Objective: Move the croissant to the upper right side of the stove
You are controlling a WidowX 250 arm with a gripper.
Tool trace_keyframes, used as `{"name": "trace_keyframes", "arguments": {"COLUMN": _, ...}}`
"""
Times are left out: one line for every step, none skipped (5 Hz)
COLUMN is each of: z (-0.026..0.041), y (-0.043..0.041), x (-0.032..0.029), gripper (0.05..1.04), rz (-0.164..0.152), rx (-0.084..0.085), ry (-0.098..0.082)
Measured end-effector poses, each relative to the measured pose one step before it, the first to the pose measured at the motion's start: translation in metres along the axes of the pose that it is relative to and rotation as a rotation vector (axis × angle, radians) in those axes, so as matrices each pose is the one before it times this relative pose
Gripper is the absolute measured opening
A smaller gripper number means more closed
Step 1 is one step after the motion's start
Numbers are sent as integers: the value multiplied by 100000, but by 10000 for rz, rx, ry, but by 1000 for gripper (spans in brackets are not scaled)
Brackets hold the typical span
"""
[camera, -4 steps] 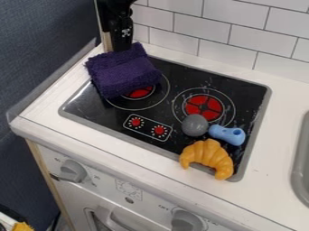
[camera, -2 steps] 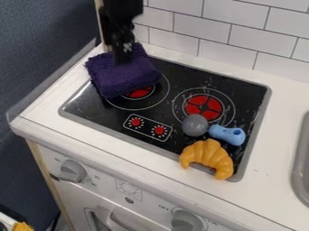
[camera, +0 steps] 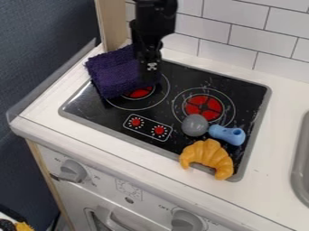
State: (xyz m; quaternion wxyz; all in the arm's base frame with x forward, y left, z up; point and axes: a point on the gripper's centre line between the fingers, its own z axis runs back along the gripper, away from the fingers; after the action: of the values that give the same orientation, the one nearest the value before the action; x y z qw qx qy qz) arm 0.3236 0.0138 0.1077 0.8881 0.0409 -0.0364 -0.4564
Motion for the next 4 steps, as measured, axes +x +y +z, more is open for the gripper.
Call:
{"name": "trace_keyframes", "arguments": {"z": -575, "y": -4169, "x": 3067, "gripper": 999, "rz": -1879, "rx": -298, "ry": 98}}
{"name": "trace_keyframes", "arguments": {"z": -808, "y": -2931, "x": 1702, "gripper": 999, "rz": -953, "rx": -145, "ry": 180}}
{"name": "trace_keyframes", "arguments": {"z": 19, "y": -3410, "x": 638, "gripper": 999, "rz": -486, "rx": -446, "ry": -22}}
{"name": "trace_keyframes", "arguments": {"z": 29, "y": -1889, "x": -157, "gripper": 999, "rz": -192, "rx": -35, "ry": 111}}
